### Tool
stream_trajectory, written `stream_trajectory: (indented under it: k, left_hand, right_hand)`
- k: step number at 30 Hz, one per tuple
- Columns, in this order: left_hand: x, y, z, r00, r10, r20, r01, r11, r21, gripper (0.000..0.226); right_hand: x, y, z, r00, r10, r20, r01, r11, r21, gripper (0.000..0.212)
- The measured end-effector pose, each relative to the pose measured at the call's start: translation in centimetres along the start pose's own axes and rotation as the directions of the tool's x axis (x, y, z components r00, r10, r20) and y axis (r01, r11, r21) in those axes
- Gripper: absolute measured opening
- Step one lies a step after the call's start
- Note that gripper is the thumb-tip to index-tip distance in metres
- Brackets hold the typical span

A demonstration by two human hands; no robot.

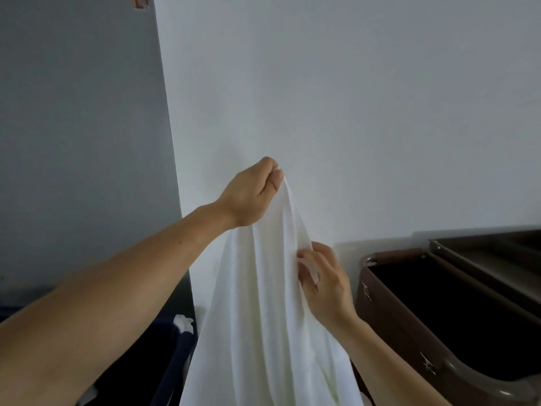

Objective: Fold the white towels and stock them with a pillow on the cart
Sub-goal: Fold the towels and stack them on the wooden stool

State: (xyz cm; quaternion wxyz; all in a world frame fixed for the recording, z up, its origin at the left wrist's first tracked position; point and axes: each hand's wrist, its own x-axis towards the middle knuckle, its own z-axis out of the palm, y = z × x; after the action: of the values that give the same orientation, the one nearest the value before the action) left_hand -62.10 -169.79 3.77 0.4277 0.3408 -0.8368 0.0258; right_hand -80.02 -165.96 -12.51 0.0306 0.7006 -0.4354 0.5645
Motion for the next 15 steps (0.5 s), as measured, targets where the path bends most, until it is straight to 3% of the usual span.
stream_trajectory:
  k: [2,5,9,13,15]
  left_hand:
    - [-0.3,0.2,0.2,1.000,0.015,0.001,-0.015,1.000,-0.019,0.031]
    - [-0.4,0.6,0.1,0.999,0.032,0.020,-0.031,0.999,-0.021,0.036]
    - [-0.4,0.2,-0.1,0.999,0.031,0.034,-0.031,0.999,0.013,0.032]
    - [-0.5,-1.5,-1.3,0.998,-0.026,0.051,0.020,0.994,0.109,0.029]
    - [-0.7,-2.5,-1.9,0.997,-0.072,0.034,0.066,0.987,0.145,0.030]
  right_hand:
    - [0.5,-0.5,-0.8,0.994,0.105,0.031,-0.108,0.985,0.138,0.024]
    - [1.4,-1.7,-1.5,0.963,0.183,0.198,-0.250,0.883,0.398,0.029]
    - [1.6,-2.1,-1.6,0.915,0.215,0.341,-0.302,0.926,0.228,0.055]
    - [-0.8,0.4,-1.6,0.852,0.331,0.405,-0.418,0.896,0.148,0.039]
    - [-2.1,1.8,-1.4,0.828,0.373,0.418,-0.448,0.889,0.095,0.044]
